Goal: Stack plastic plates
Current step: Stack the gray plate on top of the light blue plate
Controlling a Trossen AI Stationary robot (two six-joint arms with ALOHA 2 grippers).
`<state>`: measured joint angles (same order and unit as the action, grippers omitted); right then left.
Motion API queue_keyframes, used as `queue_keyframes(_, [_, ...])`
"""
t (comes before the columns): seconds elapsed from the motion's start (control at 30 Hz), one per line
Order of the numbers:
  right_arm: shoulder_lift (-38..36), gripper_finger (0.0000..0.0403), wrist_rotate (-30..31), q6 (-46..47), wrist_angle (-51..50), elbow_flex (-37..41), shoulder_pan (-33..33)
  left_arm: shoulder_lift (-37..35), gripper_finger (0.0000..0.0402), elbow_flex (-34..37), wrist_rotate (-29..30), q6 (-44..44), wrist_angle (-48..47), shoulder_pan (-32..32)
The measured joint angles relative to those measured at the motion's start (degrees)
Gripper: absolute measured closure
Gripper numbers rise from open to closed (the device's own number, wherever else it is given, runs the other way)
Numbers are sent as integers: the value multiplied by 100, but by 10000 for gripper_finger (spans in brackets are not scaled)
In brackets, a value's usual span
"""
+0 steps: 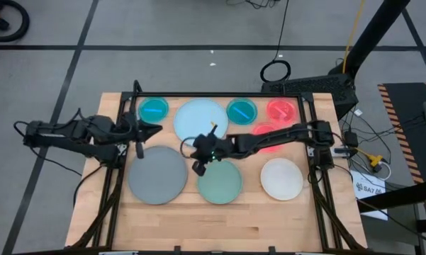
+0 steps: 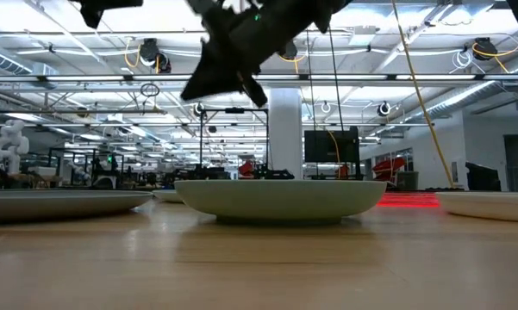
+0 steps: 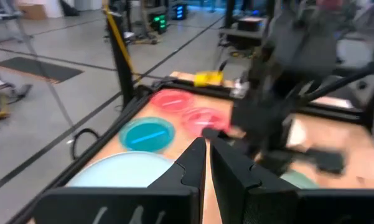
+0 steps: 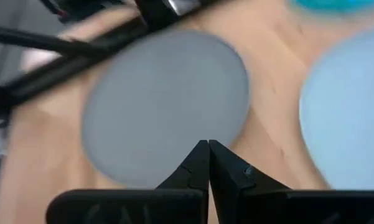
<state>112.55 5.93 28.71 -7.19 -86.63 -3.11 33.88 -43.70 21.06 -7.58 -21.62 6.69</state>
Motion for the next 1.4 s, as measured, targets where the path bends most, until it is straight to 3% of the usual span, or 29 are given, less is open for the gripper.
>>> queue_keyframes(0.27, [834, 402, -28, 793, 63, -174, -125, -58, 371, 0, -7, -64, -110, 572])
queue_keyframes(0.43, [1381, 403, -293, 398, -51, -1314, -108, -51, 371, 0, -8, -61, -91, 731])
queue_keyframes(0.57, [1897, 403, -274, -116, -1075, -2562, -67, -60, 371, 0, -9, -47, -82, 758])
queue_keyframes(0.77, [2492, 403, 295, -362, -2359, -3707, -48, -61, 371, 0, -9, -42, -99, 757])
queue_keyframes(0.87, [2550, 403, 605, -137, -2641, -3759, -37, -67, 371, 0, -9, -45, -155, 758])
queue_keyframes(1.23, [2549, 398, 601, 914, -2885, -3759, -7, -107, 371, 0, -9, -56, -285, 755])
queue_keyframes(1.4, [2549, 397, 605, 755, -2775, -3759, -22, -133, 371, 0, -7, -114, -369, 755])
